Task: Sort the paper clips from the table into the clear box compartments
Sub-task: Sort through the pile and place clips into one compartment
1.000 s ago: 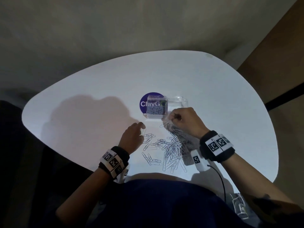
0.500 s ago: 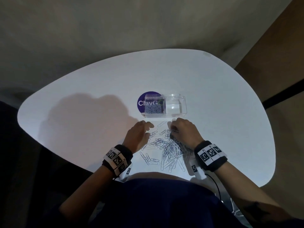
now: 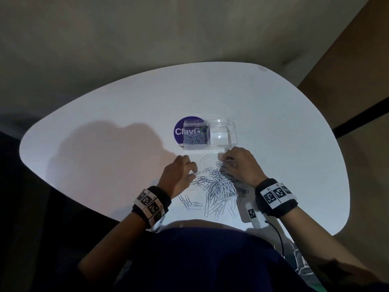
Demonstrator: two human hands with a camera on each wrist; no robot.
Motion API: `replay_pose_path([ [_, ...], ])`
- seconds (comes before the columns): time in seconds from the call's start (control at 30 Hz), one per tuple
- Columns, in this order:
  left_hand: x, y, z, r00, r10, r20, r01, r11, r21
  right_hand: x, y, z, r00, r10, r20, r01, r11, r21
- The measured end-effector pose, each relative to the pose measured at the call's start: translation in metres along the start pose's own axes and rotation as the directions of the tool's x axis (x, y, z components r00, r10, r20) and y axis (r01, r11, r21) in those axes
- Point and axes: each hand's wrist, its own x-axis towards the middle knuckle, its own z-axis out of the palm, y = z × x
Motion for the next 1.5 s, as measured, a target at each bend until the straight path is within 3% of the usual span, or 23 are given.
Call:
replay_pose_path([
  [0.13,-0.002,-0.001,0.003,1.0,0.017,-0.003,-0.017,1.0,0.004,0.001,-0.002,0.003,0.999,0.029,-0.043,-0.029,1.0,0.0],
  [0.27,-0.004,0.0,-0.002,1.0,0.017,-0.023,-0.018,0.999,-0.031,0.0,-0.01,0.006,1.0,0.005,0.007,-0.004,0.989,-0.146],
  [0.33,-0.004,0.0,-0.007,0.999,0.041,0.007,-0.041,0.998,-0.038,0.001,-0.014,0.008,0.998,0.013,0.058,-0.002,0.981,-0.195],
  [0.47,-0.004,-0.001,-0.013,0.997,0.061,0.054,-0.058,0.997,-0.048,0.003,-0.017,0.012,0.999,-0.032,0.008,0.033,0.98,-0.198],
  [0.73,0.015,0.01,-0.002,0.997,0.049,-0.064,-0.052,0.997,-0.058,0.001,-0.015,0.003,0.995,0.013,-0.1,-0.002,0.993,0.115],
  [0.93,0.031,0.024,0.011,0.993,0.089,-0.078,-0.082,0.993,0.086,-0.001,-0.008,0.0,0.988,0.103,-0.114,-0.072,0.964,0.255],
  [1.1,0.035,0.025,0.015,0.997,0.06,-0.047,-0.055,0.994,0.094,-0.001,-0.003,-0.005,0.982,0.163,-0.092,-0.105,0.886,0.451],
  [1.2,0.033,0.021,0.011,0.999,0.048,-0.017,-0.048,0.998,-0.041,-0.004,-0.003,-0.008,0.984,0.179,-0.013,-0.138,0.8,0.585],
  [1.27,0.03,0.016,0.006,1.0,-0.02,-0.02,0.012,0.949,-0.315,-0.005,-0.003,-0.008,0.98,0.187,0.074,-0.187,0.713,0.676],
  [1.37,0.028,0.006,-0.005,0.987,-0.133,0.092,0.161,0.766,-0.623,-0.003,-0.003,-0.003,0.957,0.195,0.213,-0.288,0.599,0.747],
  [1.43,0.028,0.001,-0.011,0.956,-0.195,0.22,0.294,0.632,-0.717,-0.002,-0.004,0.004,0.957,0.171,0.236,-0.29,0.633,0.717],
  [1.5,0.027,-0.002,-0.015,0.922,-0.247,0.298,0.386,0.53,-0.755,-0.002,-0.008,0.008,0.975,0.134,0.18,-0.216,0.775,0.594],
])
